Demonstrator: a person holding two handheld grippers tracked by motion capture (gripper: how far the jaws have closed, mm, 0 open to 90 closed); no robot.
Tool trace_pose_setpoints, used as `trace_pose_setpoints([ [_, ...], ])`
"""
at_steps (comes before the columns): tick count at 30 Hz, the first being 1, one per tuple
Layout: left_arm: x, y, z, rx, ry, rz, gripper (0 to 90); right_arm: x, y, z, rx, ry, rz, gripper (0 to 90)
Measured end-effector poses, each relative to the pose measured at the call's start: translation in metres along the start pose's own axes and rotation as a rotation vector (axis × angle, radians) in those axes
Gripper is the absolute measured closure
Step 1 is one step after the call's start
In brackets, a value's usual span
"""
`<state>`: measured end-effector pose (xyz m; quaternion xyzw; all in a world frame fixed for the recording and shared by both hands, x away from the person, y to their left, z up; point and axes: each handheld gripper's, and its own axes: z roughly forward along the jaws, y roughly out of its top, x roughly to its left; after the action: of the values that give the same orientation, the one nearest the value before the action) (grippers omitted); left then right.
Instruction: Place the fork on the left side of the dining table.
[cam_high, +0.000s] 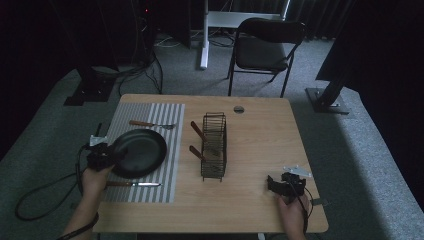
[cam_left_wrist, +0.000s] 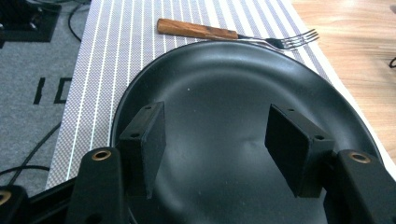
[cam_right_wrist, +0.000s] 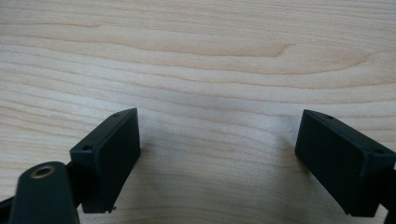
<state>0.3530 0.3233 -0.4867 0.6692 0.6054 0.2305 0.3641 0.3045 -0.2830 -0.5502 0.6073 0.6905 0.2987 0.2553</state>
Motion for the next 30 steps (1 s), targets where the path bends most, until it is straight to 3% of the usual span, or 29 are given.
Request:
trace_pose_setpoints([
  [6, -0.006, -0.015, -0.006, 0.010, -0.007, 0.038, 38.6, 0.000, 0.000, 0.000, 0.000, 0.000, -0.001, 13.7],
  [13, -0.007, -0.030, -0.015, -0.005, -0.033, 0.032, 38.6, 0.000, 0.000, 0.000, 0.000, 0.000, 0.000, 13.7],
  [17, -0.007, -0.041, -0.021, -0.011, -0.053, 0.010, 38.6, 0.000, 0.000, 0.000, 0.000, 0.000, 0.000, 13.7],
  [21, -0.012, -0.053, -0.030, -0.028, -0.069, 0.015, 38.6, 0.000, 0.000, 0.000, 0.001, 0.000, -0.001, 13.7],
  [25, -0.016, -0.063, -0.035, -0.023, -0.066, 0.059, 38.6, 0.000, 0.000, 0.000, 0.001, 0.000, 0.000, 13.7],
  [30, -0.016, -0.076, -0.039, -0.022, -0.073, 0.045, 38.6, 0.000, 0.000, 0.000, 0.001, 0.000, 0.002, 13.7],
])
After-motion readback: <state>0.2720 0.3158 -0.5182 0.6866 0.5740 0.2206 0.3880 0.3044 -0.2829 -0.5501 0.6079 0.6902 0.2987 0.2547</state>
